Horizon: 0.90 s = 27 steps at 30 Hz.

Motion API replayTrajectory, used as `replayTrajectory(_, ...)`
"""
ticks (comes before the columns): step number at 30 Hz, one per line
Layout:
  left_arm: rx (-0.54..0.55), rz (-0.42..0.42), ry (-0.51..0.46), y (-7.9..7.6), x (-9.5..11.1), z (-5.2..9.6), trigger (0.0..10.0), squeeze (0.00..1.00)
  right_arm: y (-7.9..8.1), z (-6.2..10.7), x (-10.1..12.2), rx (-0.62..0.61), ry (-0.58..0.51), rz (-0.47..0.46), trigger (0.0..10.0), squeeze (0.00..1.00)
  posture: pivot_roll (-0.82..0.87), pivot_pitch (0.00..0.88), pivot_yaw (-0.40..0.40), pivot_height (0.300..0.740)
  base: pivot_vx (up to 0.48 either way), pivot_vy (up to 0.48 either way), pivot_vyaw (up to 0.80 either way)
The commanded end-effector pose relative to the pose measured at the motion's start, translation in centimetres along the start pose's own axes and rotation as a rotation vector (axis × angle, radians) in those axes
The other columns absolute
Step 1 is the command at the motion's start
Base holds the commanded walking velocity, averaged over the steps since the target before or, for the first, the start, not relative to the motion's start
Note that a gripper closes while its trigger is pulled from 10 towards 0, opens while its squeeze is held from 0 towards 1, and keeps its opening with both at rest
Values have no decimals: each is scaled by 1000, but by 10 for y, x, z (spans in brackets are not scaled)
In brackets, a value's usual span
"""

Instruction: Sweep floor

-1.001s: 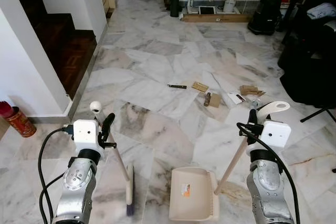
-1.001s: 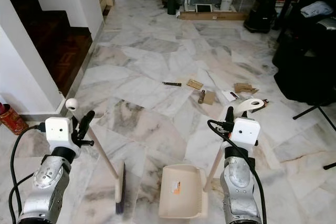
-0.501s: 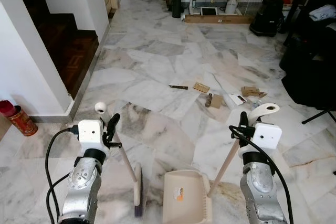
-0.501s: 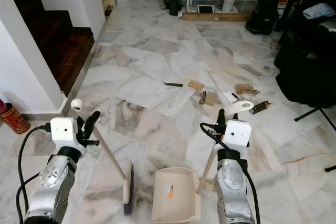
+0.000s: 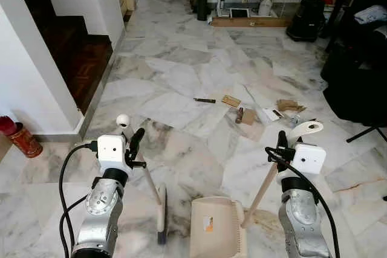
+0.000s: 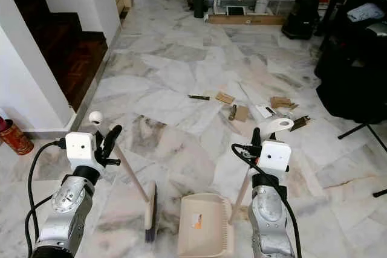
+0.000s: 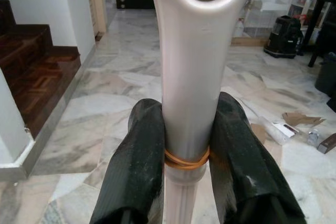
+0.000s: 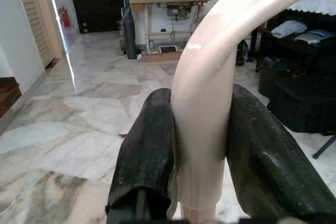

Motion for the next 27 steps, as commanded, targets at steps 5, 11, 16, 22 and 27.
replayTrajectory(5,-10,-16,-44,-2,12,-6,10000,0,-1,-7,19,-9,-60,-10,10000,0,28,0,-14,740,265,0,0)
replayTrajectory(11,-12,-15,-46,-2,14,-8,10000,0,-6,-9,22,-22,-66,-5,10000,0,25,0,-8,740,283,0,0)
replayTrajectory(16,-7,-17,-52,0,17,-10,10000,0,-2,-11,25,-12,-77,-14,10000,0,24,0,-4,740,299,0,0)
replayTrajectory(22,-2,-17,-56,1,18,-11,10000,0,4,-13,24,3,-69,-17,10000,0,29,0,-6,740,302,0,0)
replayTrajectory(27,1,-16,-56,1,19,-11,10000,0,5,-14,26,6,-71,-19,10000,0,30,0,-5,740,305,0,0)
Point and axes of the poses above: a point about 5 cm out from each wrist's last joint towards the gripper, its own z axis pointing back from the gripper into the wrist, its own x axis along the axis of the wrist's last joint, y = z × x, the point moved 6 cm from there along -z, pointing out of the wrist towards the gripper, and after that the axes turned 1 degree about z, right-handed, at the moved point
